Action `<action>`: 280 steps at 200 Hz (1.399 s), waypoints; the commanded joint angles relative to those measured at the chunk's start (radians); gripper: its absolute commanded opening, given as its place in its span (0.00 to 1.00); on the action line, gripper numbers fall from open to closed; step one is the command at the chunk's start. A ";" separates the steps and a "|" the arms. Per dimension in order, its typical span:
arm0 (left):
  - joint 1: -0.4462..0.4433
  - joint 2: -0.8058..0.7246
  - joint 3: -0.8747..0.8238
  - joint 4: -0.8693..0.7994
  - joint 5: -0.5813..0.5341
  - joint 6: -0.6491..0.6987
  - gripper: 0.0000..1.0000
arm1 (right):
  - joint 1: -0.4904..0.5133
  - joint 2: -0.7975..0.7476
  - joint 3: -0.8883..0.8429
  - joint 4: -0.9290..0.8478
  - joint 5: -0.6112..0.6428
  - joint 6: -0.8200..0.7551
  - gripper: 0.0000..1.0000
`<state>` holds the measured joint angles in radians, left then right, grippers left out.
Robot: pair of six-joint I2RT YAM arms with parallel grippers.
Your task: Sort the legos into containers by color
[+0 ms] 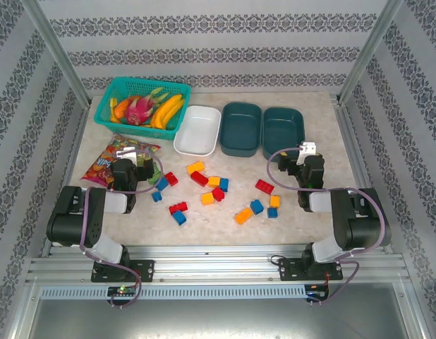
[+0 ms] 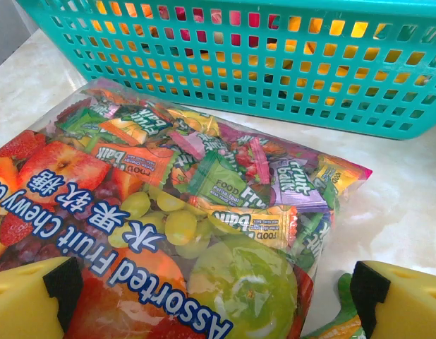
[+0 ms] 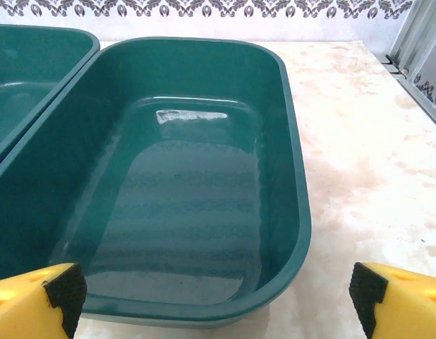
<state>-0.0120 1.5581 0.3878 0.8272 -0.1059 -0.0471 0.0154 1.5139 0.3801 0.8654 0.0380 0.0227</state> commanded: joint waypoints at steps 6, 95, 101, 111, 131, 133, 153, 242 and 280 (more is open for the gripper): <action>0.000 0.001 0.005 0.038 -0.006 0.009 1.00 | -0.002 -0.004 0.005 0.026 -0.007 0.006 0.98; 0.001 0.002 0.005 0.039 -0.006 0.009 1.00 | -0.002 -0.005 0.005 0.027 -0.009 0.005 0.98; 0.001 0.002 0.005 0.039 -0.006 0.009 1.00 | -0.001 -0.005 0.005 0.027 -0.009 0.005 0.98; 0.001 0.002 0.005 0.039 -0.006 0.009 1.00 | -0.001 -0.005 0.005 0.027 -0.009 0.006 0.98; 0.000 0.001 0.005 0.039 -0.006 0.009 1.00 | -0.001 -0.005 0.006 0.026 -0.009 0.006 0.98; 0.001 0.001 0.005 0.039 -0.006 0.009 1.00 | -0.001 -0.005 0.006 0.026 -0.009 0.005 0.98; 0.001 -0.012 0.000 0.042 -0.006 0.010 1.00 | -0.001 -0.017 -0.006 0.041 -0.007 0.008 0.98; -0.146 -0.542 0.135 -0.507 -0.326 -0.036 1.00 | 0.124 -0.578 0.202 -0.503 0.243 0.042 0.98; -0.246 -0.708 0.273 -0.732 -0.343 -0.063 1.00 | 0.182 -0.624 0.683 -1.265 0.263 0.527 0.98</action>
<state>-0.2054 0.9386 0.5850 0.2951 -0.3954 -0.0631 0.1864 0.9131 0.7792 0.1986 0.2428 0.1230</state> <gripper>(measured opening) 0.998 0.977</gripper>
